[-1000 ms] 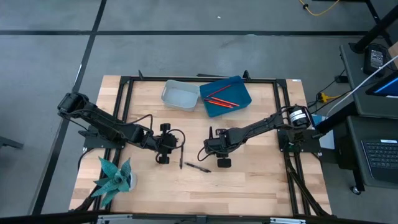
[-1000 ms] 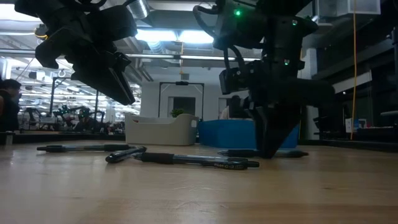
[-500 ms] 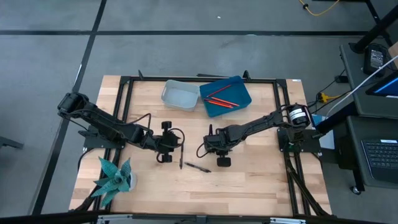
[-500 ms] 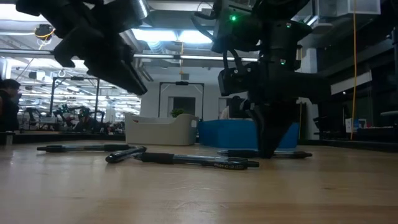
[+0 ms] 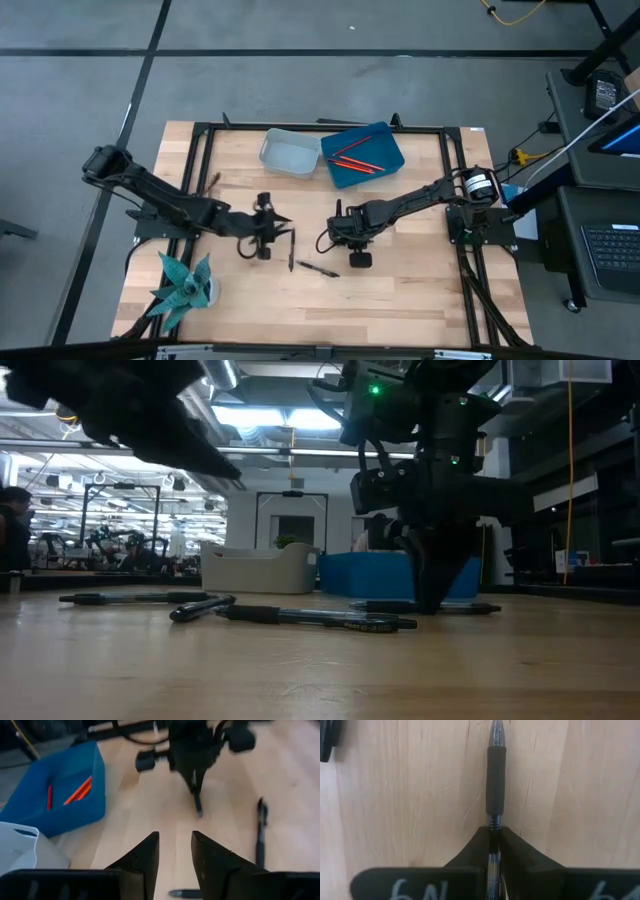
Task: Sort pens & pencils
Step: Put the black pen into the gray bin
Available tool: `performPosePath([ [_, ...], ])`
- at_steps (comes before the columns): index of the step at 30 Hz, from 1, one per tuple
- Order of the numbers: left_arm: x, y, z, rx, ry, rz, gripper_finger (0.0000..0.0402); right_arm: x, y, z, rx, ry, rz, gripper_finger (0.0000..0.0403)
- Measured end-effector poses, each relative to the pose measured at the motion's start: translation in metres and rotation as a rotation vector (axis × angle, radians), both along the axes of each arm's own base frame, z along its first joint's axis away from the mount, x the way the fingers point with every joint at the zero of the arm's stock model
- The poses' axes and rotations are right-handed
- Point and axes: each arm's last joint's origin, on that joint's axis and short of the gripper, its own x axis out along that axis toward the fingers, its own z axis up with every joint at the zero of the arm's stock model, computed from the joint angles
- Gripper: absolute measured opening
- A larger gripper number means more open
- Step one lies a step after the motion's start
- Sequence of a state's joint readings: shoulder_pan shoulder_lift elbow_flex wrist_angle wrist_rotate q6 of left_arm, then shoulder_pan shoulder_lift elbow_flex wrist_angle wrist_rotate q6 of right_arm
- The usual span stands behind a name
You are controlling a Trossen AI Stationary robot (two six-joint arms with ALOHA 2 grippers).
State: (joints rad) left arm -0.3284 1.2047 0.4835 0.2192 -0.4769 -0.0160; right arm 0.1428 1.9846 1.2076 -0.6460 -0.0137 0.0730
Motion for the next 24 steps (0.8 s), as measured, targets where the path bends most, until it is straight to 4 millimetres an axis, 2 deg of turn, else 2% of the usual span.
performPosePath([
  [5,-0.023,0.007,-0.001,-0.046,-0.098,-0.030,0.0108,0.001,-0.002,0.000,0.011,-0.004,-0.001,0.0031],
  [11,-0.039,0.013,-0.004,-0.040,-0.143,-0.041,0.0108,0.001,-0.004,0.003,0.022,-0.020,-0.012,0.0031],
  [24,-0.042,0.023,-0.005,-0.025,-0.147,-0.017,0.0108,-0.006,-0.007,0.059,-0.037,-0.208,-0.025,0.0031],
])
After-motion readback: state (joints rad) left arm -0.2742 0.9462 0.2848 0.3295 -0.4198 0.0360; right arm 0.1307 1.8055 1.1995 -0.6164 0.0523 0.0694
